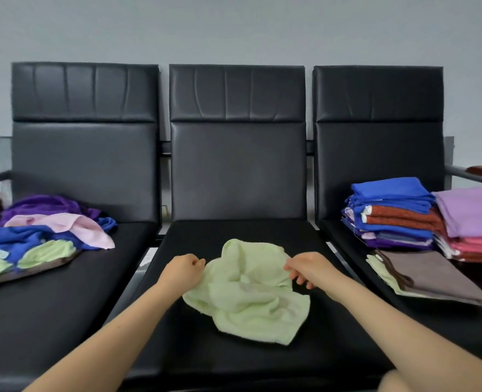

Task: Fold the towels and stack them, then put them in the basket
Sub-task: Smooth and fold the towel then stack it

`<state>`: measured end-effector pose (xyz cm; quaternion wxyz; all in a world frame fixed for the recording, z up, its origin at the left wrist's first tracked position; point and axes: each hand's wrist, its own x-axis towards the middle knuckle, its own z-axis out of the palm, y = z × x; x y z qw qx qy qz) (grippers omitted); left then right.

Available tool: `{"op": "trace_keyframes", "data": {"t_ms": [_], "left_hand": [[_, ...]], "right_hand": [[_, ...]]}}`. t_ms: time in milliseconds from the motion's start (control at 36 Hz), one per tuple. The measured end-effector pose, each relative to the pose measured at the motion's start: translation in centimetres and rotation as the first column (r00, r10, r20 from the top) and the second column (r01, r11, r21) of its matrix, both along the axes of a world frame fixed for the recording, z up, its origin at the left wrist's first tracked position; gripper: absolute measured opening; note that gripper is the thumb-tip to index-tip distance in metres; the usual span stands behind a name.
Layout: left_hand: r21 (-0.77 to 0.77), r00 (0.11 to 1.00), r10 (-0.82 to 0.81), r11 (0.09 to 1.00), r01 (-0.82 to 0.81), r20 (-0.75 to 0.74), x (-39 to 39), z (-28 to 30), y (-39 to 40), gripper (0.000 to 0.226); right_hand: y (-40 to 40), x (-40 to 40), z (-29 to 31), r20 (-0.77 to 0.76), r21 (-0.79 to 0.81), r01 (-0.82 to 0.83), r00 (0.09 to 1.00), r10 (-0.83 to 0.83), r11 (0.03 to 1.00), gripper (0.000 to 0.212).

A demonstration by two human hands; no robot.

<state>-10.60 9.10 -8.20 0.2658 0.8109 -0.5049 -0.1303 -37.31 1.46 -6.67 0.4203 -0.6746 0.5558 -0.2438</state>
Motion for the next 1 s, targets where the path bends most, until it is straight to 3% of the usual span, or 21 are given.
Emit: {"op": "trace_keyframes", "data": {"t_ms": [167, 222, 306, 389, 444, 500, 611, 750, 889, 1000], "left_hand": [[-0.105, 0.992, -0.043, 0.994, 0.03, -0.12, -0.6, 0.1, -1.2, 0.032], [-0.107, 0.992, -0.061, 0.993, 0.05, -0.111, -1.3, 0.3, -1.8, 0.037], [-0.02, 0.999, -0.033, 0.999, 0.032, -0.038, -1.9, 0.3, -3.2, 0.05], [0.143, 0.999, -0.021, 0.989, 0.027, -0.045, -1.9, -0.2, -4.4, 0.059], [0.209, 0.994, -0.061, 0.975, 0.078, -0.087, -2.1, -0.4, -5.0, 0.059], [0.182, 0.981, -0.089, 0.976, 0.12, -0.171, -2.5, -0.3, -5.4, 0.048], [-0.126, 0.936, -0.155, 0.985, 0.121, -0.316, -2.6, 0.3, -5.8, 0.034], [-0.542, 0.902, -0.154, 0.835, -0.099, -0.403, -1.6, 3.0, -4.2, 0.039], [-0.676, 0.815, -0.134, 0.642, -0.362, -0.564, -1.1, 6.7, -1.4, 0.033], [-0.728, 0.836, -0.201, 0.618, -0.297, -0.511, -1.6, 7.1, 0.4, 0.031]], "right_hand": [[-0.8, -0.4, -1.4, -0.051, -0.093, 0.101, 0.993, -0.106, 0.99, 0.02], [-1.3, -0.3, -1.7, -0.079, -0.097, 0.154, 0.984, -0.162, 0.983, 0.03], [-2.1, 0.0, -1.8, -0.064, -0.034, 0.228, 0.971, -0.229, 0.973, 0.046], [-2.8, 0.5, -1.8, -0.056, 0.036, 0.235, 0.971, -0.233, 0.971, 0.037], [-3.2, 1.2, -1.9, 0.025, 0.125, 0.24, 0.969, -0.245, 0.963, 0.026], [-3.5, 2.0, -1.8, 0.199, 0.242, 0.227, 0.94, -0.278, 0.943, 0.02], [-4.0, 3.4, -1.5, 0.482, 0.27, 0.227, 0.809, -0.336, 0.936, 0.003], [-4.4, 4.0, 0.9, 0.76, 0.21, 0.231, 0.573, -0.308, 0.95, 0.006], [-4.3, 3.2, 4.4, 0.944, 0.163, 0.12, 0.27, -0.19, 0.979, 0.018], [-2.8, 1.3, 5.4, 0.956, 0.282, 0.065, 0.066, -0.286, 0.957, 0.015]]}}
